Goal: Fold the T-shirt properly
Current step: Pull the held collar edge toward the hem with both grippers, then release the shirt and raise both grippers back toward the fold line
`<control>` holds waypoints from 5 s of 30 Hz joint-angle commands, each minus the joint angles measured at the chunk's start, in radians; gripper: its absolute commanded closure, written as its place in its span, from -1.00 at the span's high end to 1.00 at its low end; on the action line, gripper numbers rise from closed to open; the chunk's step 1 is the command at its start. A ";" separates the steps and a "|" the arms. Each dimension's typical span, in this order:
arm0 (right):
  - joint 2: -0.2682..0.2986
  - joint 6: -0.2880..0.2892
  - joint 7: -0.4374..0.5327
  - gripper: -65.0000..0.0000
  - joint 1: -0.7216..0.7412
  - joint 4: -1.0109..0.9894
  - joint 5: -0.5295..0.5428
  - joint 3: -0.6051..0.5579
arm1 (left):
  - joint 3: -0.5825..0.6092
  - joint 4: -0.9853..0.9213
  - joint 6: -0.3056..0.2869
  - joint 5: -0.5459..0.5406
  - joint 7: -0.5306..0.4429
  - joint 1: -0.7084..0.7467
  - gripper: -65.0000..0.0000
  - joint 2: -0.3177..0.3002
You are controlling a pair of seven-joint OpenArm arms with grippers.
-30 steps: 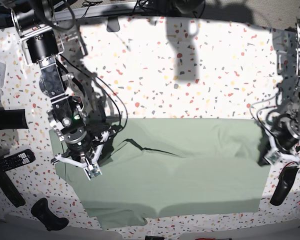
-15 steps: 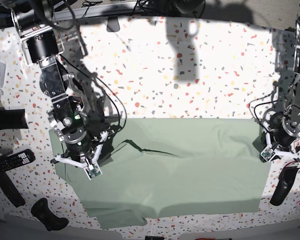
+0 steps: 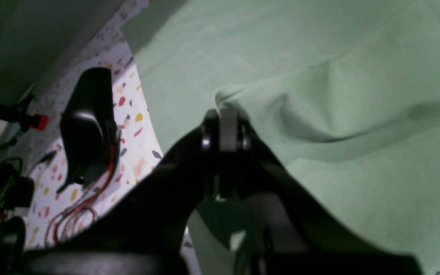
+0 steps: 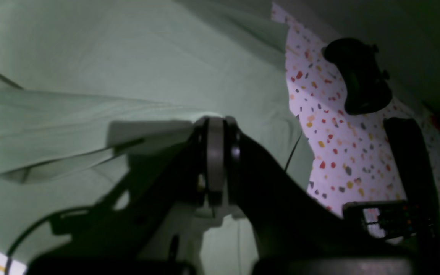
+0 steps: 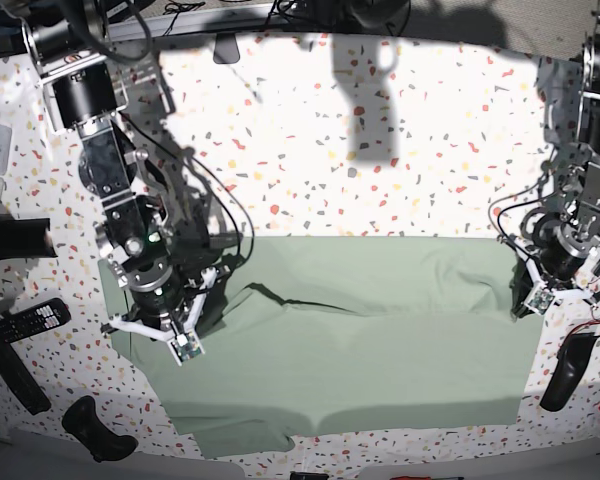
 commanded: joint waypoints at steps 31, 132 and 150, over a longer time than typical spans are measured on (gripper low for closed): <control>0.008 -0.014 0.014 -1.00 0.046 0.017 -0.010 0.010 | -0.006 -0.005 0.161 -0.010 -0.024 -0.033 -0.40 -0.016; -0.206 0.118 -0.099 -0.18 0.026 -0.143 0.292 0.231 | -0.006 -0.005 0.205 -0.191 0.189 -0.013 -0.40 0.009; -0.300 0.146 0.055 -0.18 0.299 -0.623 0.241 0.232 | -0.006 -0.005 0.206 -0.191 0.189 -0.013 -0.40 0.008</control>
